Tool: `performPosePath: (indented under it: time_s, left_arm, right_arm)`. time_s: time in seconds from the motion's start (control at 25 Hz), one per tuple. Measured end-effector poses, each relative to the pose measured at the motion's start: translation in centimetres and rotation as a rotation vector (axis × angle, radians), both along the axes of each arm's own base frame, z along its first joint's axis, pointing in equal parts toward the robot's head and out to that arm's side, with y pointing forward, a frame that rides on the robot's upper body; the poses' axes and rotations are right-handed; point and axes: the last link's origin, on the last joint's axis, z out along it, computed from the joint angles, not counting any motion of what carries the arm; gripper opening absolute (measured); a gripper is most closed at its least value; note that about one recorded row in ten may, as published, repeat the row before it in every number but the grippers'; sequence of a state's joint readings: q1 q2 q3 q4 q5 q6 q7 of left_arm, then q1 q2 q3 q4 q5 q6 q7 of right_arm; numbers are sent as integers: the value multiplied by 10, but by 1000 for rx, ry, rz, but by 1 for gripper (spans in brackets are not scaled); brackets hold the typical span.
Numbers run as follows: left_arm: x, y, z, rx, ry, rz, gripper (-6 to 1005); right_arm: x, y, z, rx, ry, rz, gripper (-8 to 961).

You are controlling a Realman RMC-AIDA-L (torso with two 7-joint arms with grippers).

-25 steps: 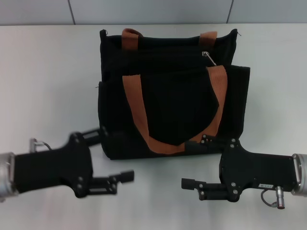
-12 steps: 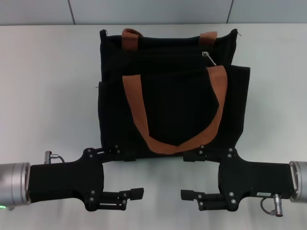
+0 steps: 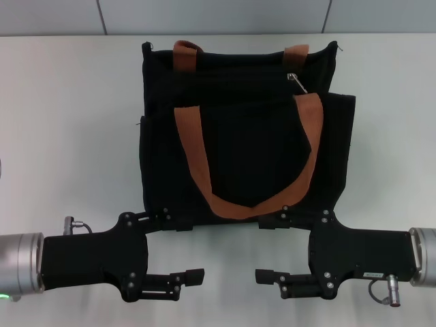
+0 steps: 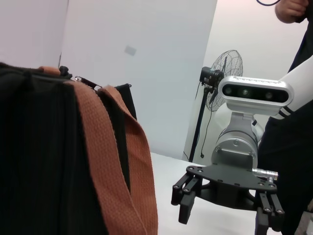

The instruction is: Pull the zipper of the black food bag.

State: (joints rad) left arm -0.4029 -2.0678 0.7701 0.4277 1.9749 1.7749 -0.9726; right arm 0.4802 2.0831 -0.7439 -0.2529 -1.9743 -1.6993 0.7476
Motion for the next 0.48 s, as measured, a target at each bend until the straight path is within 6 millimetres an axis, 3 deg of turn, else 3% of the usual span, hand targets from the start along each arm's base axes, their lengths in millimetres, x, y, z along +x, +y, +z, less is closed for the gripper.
performPosePath:
  time_s: [0.48]
  left_arm:
    - [0,0,-2,-3,4,7,834]
  right_arm:
    - [0,1,0,1,-2,1,766]
